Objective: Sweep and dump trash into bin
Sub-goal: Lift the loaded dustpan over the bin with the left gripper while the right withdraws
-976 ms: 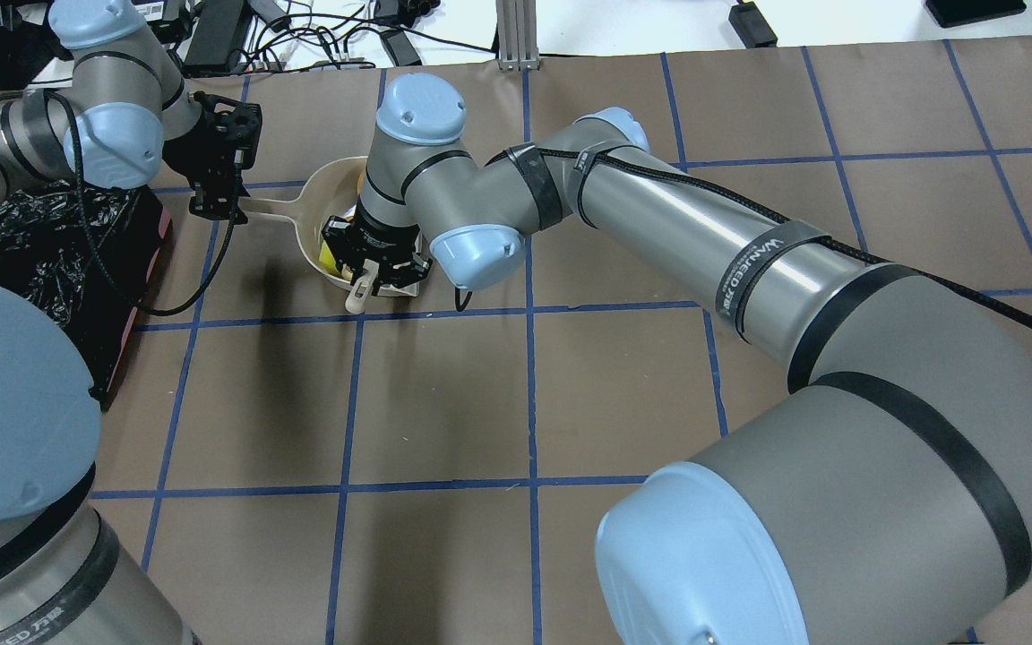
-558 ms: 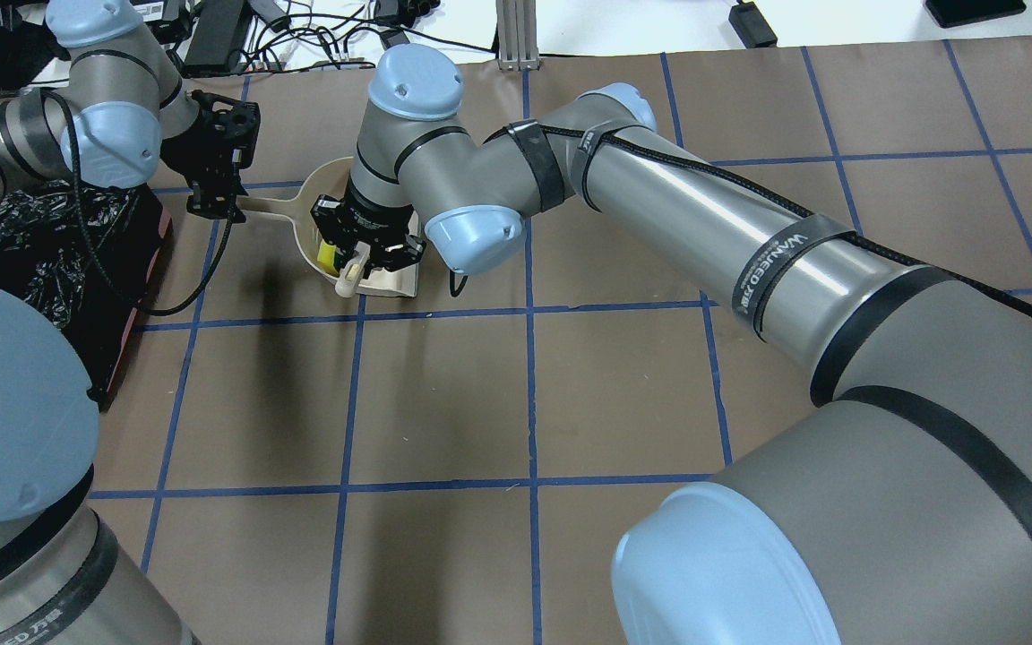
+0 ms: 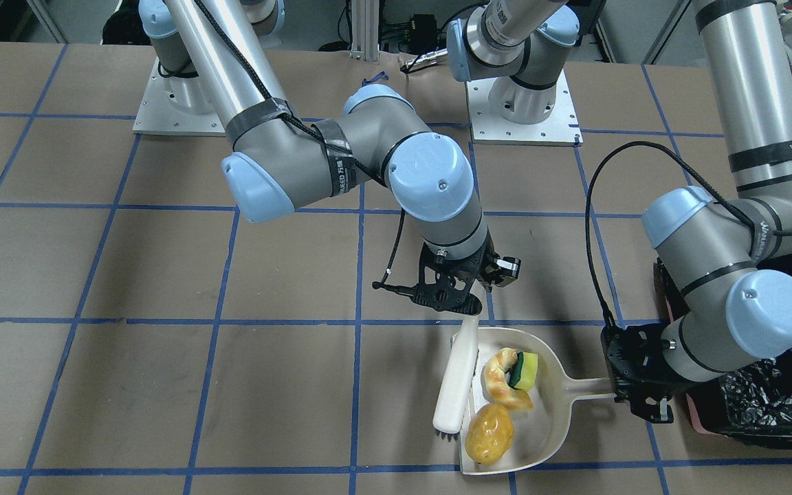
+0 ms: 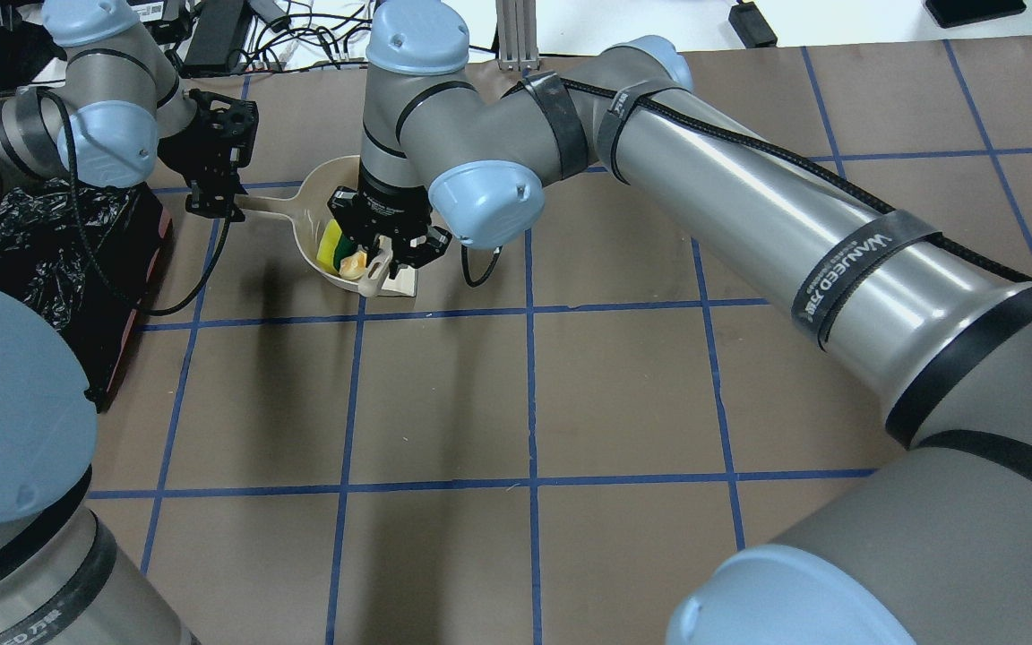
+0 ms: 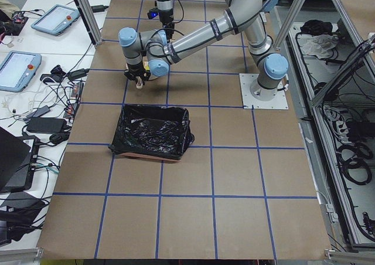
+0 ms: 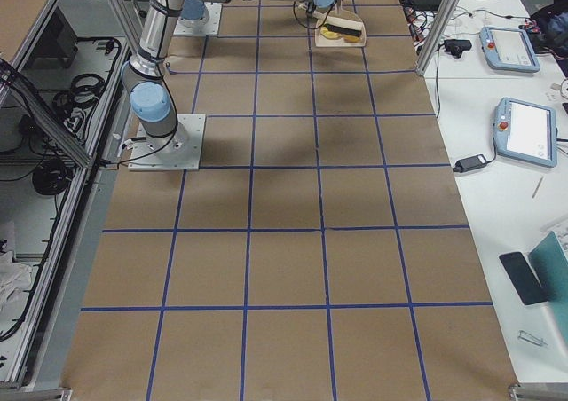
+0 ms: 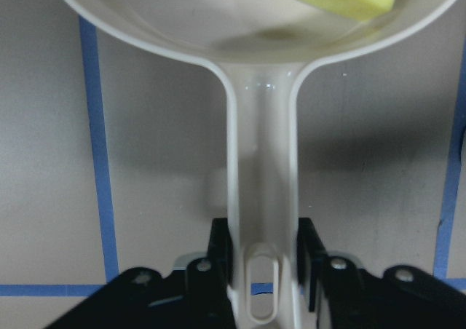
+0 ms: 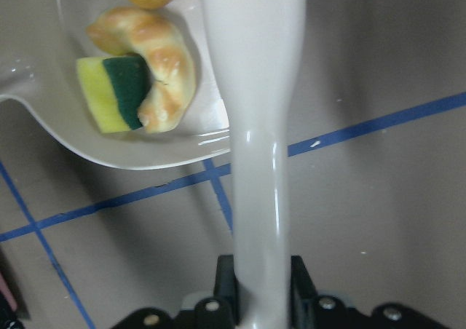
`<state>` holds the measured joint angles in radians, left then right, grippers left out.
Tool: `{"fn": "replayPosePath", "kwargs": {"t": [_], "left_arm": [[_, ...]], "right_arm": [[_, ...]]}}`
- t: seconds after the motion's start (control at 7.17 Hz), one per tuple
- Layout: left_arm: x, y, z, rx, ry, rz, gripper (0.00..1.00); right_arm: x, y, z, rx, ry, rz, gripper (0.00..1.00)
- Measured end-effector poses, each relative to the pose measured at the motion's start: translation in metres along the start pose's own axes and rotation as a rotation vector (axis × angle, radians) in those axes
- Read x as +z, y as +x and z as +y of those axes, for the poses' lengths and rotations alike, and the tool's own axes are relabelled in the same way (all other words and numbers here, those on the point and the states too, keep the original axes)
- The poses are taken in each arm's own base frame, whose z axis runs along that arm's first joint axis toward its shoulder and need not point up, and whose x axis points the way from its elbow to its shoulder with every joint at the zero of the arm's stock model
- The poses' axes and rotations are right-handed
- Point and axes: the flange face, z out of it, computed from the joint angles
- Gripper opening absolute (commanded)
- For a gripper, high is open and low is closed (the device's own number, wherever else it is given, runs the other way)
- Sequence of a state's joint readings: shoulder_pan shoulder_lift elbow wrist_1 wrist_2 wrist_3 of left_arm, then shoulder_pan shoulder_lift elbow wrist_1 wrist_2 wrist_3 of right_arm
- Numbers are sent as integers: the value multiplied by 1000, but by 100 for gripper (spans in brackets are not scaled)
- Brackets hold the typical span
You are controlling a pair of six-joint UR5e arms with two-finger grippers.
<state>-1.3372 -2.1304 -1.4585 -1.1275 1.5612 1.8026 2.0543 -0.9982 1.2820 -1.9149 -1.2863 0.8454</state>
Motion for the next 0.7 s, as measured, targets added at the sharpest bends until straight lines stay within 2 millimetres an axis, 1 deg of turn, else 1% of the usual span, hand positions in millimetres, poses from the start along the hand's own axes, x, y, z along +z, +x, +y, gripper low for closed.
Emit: {"fn": "replayPosePath", "kwargs": {"t": [0.14,0.28,0.42,0.56,0.7], "left_arm": [[0,0,1,-2,9,-2,4],[-1,1,5,-12,30,-4,4],[-3,2,13,-28,62,-5,4],[-7,4,22,-49,99,-2,4],[-15,7,34,-73,133,1,3]], "right_arm": [[-10,16,-10,13,23,69,0],[-26,41,-29,13,41,137,0],[-51,74,-51,-3,47,194,0],[-81,115,-73,-25,47,238,0],[-104,161,-95,-48,44,280,0]]}}
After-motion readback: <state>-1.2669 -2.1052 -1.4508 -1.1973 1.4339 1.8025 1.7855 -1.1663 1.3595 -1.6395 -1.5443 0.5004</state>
